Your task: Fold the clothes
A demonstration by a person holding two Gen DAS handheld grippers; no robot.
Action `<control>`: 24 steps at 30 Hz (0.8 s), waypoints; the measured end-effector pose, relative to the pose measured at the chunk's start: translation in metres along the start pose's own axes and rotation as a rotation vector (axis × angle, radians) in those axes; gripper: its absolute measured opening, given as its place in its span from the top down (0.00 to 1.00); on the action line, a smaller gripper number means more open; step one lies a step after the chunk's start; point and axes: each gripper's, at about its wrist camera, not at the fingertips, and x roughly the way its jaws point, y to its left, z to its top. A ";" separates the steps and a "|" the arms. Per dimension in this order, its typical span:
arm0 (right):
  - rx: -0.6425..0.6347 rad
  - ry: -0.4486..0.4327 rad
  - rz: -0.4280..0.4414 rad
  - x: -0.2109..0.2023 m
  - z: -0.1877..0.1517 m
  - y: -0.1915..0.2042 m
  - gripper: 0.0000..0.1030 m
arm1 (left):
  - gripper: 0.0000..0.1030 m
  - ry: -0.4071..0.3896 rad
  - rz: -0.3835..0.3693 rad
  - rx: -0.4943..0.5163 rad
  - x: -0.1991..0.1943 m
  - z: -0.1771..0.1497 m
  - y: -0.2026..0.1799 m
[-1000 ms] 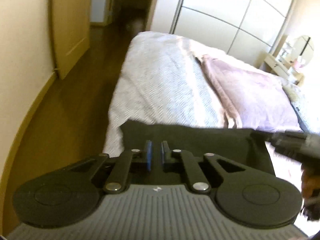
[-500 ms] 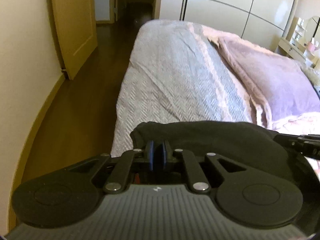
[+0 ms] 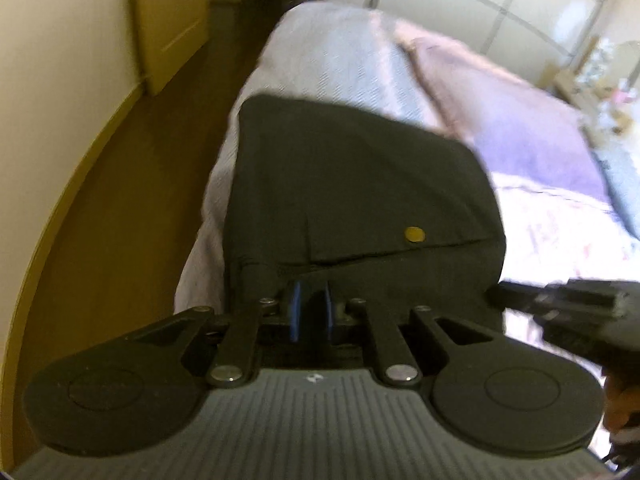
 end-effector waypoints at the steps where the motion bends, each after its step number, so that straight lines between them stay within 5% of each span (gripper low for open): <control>1: -0.004 0.033 -0.008 0.007 -0.002 0.002 0.91 | 0.91 0.026 0.014 -0.008 0.001 0.000 -0.004; 5: -0.001 0.104 -0.026 0.003 0.011 0.005 0.91 | 0.89 0.024 0.092 0.002 -0.019 0.003 -0.022; 10: 0.040 0.119 -0.051 -0.027 0.017 0.012 0.86 | 0.65 0.023 0.167 -0.001 -0.056 0.005 -0.037; 14: 0.085 0.125 -0.063 -0.047 0.014 0.023 0.41 | 0.56 0.005 0.213 0.019 -0.083 0.006 -0.049; 24: 0.125 0.116 -0.088 -0.087 0.010 0.052 0.40 | 0.37 -0.035 0.276 0.043 -0.137 -0.020 -0.066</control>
